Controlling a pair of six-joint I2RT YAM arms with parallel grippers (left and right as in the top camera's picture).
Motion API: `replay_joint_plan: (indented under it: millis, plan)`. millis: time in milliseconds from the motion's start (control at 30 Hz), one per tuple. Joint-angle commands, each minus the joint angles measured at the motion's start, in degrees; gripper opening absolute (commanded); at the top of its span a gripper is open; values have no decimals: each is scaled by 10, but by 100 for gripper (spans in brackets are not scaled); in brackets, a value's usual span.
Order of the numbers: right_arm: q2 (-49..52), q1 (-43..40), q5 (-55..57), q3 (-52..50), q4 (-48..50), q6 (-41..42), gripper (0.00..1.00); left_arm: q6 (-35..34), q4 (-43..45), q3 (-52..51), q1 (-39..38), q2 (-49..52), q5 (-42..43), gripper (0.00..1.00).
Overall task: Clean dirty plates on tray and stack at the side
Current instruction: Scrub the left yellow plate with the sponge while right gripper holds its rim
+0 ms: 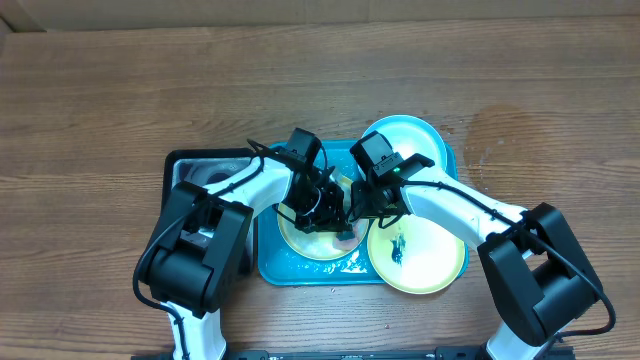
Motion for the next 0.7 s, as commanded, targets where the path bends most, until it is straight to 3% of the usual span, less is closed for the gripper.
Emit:
replay_joint_plan:
  millis: [0,267,667]
  plan:
    - [7,-1,12,1,-1,21,4,-84,10,1,22,18,-68,4]
    - [7,-1,12,1,-1,21,4,-112,23,1,46,18,-117,4]
    - [7,-1,12,1,-5,21,4,-121,175,1,81,18,-142,4]
